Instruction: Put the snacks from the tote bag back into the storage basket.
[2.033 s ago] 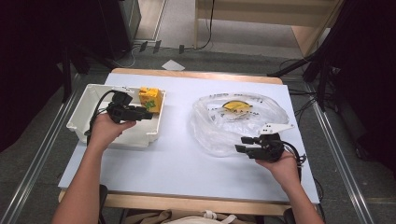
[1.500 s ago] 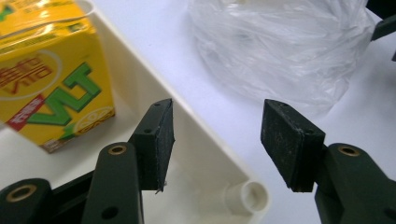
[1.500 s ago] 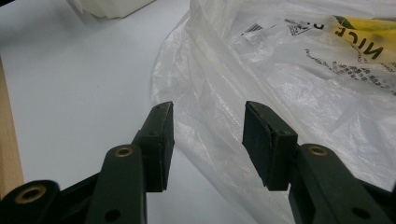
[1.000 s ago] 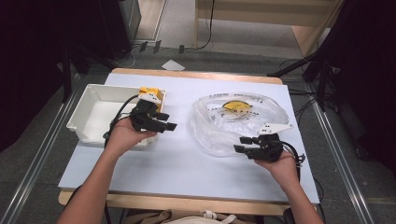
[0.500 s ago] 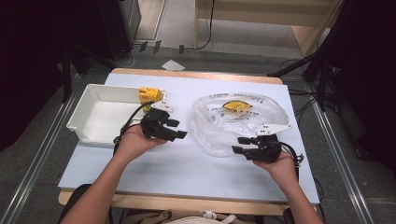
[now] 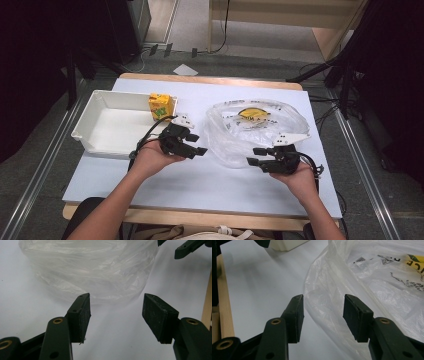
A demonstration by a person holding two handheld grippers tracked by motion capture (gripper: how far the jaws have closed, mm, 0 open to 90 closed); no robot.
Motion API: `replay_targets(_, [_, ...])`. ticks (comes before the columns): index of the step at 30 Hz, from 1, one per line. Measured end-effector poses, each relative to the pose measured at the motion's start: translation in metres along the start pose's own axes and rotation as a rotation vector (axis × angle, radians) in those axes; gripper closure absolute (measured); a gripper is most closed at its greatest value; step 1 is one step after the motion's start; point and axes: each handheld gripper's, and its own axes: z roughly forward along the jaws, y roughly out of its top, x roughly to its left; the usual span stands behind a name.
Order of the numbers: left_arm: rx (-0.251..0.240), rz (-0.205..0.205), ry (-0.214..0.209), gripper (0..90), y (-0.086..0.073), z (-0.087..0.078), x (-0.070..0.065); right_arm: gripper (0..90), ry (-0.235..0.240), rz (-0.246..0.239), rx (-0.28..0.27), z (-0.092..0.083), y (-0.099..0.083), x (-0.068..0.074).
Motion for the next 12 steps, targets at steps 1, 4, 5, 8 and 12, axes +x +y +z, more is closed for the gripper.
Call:
replay_targets(1, [0.003,0.005,-0.001,40.8,-0.0001,0.0010,-0.0008,52.2,0.003,-0.001,0.001,0.0002,0.0000,0.0004])
replay_targets(4, [0.007,0.009,-0.013,40.8,-0.0002,0.0037,-0.0035,52.0,0.003,-0.008,0.004,0.0011,0.0001,0.0010])
replay_targets(5, [0.009,0.016,-0.014,40.8,-0.0004,0.0044,-0.0041,52.0,0.007,-0.010,0.005,0.0015,0.0001,0.0012])
replay_targets(8, [0.010,0.012,-0.015,40.8,-0.0006,0.0060,-0.0049,52.0,0.011,-0.012,0.011,0.0020,0.0001,0.0016])
replay_targets(12, [0.011,0.016,-0.018,39.9,-0.0021,0.0077,-0.0072,51.9,0.013,-0.019,0.015,0.0026,-0.0001,0.0022])
